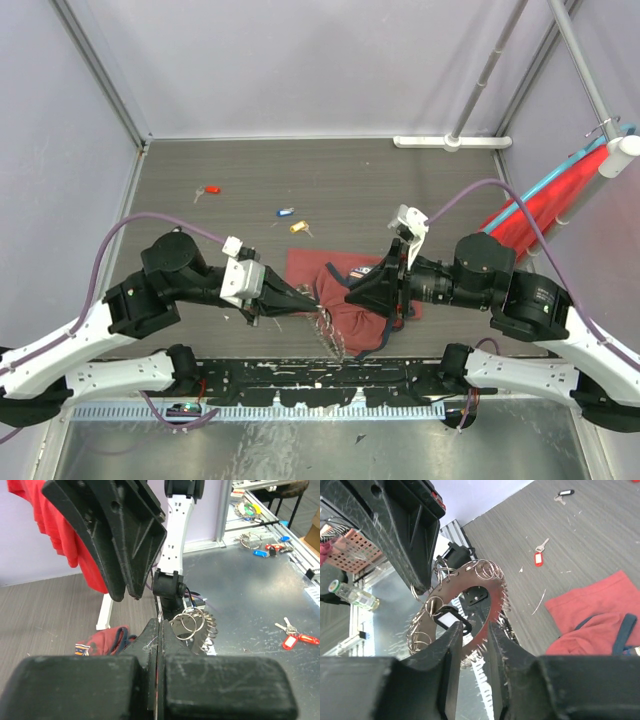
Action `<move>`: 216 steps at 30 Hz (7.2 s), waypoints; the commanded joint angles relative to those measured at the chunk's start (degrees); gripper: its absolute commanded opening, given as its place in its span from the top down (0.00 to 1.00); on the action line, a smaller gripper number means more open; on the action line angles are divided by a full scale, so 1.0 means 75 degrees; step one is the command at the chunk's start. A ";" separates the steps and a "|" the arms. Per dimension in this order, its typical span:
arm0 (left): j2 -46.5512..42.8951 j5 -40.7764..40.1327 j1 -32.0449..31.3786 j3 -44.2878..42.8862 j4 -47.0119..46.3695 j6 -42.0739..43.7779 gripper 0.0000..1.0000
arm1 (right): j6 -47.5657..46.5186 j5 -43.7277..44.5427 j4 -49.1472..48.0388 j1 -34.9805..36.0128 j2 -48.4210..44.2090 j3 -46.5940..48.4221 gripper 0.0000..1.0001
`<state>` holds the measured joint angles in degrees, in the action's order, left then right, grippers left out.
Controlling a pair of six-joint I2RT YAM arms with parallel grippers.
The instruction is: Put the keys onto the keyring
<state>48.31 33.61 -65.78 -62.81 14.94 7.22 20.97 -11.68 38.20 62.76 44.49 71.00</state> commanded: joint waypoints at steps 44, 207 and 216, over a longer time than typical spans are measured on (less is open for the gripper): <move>-0.0348 -0.1170 -0.0019 0.1119 -0.2783 -0.1655 1.00 | -0.2505 -0.1591 -0.1938 -0.0018 0.0110 -0.0513 0.73; 0.0674 -0.5189 0.3935 0.1618 0.1727 -0.2516 1.00 | -0.0253 0.5450 -0.0476 -0.0027 -0.0639 -0.0989 0.00; 0.2370 -0.5455 0.4122 0.1039 0.2466 -0.2528 1.00 | -0.0150 0.5378 -0.0261 -0.0023 -0.0834 -0.1068 0.00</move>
<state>62.74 -7.11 -35.14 -51.99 31.48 -11.25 18.81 27.86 36.53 62.57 38.46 63.07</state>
